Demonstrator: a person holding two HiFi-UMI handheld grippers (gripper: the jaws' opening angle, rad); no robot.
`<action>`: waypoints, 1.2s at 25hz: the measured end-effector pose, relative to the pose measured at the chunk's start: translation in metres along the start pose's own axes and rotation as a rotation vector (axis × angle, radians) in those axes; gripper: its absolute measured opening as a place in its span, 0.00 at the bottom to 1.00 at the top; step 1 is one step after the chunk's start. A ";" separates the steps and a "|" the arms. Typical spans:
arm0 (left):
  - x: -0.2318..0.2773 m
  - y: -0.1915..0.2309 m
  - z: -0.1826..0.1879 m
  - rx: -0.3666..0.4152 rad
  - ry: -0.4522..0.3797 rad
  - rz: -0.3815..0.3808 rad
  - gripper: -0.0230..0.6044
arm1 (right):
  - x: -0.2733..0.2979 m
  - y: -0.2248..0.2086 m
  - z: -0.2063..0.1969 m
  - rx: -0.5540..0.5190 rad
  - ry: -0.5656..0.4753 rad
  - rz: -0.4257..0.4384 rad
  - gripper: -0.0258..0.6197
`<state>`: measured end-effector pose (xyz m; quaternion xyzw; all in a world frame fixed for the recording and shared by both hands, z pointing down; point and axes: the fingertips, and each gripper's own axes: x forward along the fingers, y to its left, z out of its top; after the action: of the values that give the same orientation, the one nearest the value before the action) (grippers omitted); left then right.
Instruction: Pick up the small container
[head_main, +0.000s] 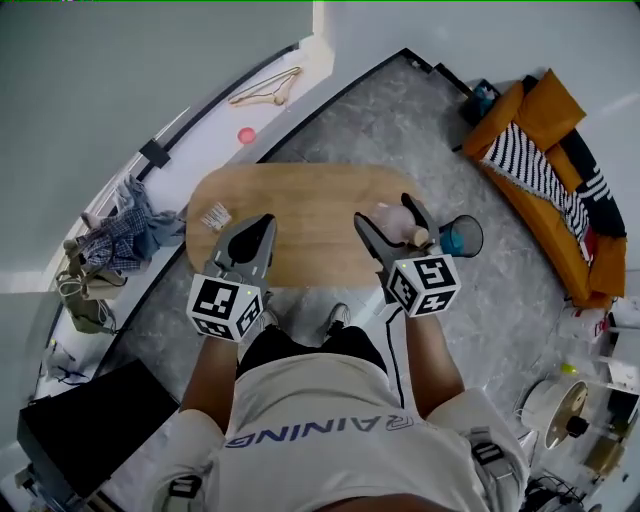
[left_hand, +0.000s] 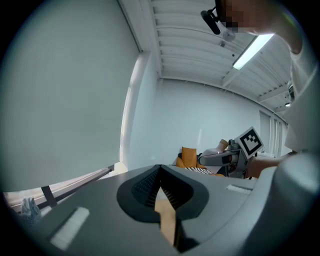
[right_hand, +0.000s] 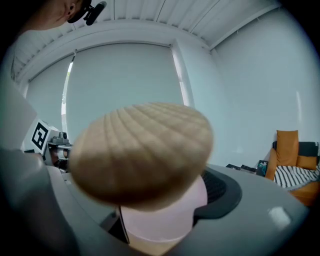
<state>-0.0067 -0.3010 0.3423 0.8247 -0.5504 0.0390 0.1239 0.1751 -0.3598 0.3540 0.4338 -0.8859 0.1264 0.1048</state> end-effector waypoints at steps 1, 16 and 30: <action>-0.003 -0.001 0.010 0.009 -0.015 -0.003 0.04 | -0.006 0.002 0.009 -0.005 -0.012 -0.003 0.71; -0.024 -0.021 0.076 0.031 -0.126 -0.034 0.04 | -0.047 0.026 0.092 -0.039 -0.156 0.018 0.71; -0.023 -0.023 0.078 0.026 -0.126 -0.034 0.04 | -0.045 0.030 0.095 -0.038 -0.155 0.041 0.71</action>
<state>-0.0004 -0.2917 0.2591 0.8362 -0.5426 -0.0078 0.0792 0.1710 -0.3387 0.2473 0.4221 -0.9022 0.0776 0.0418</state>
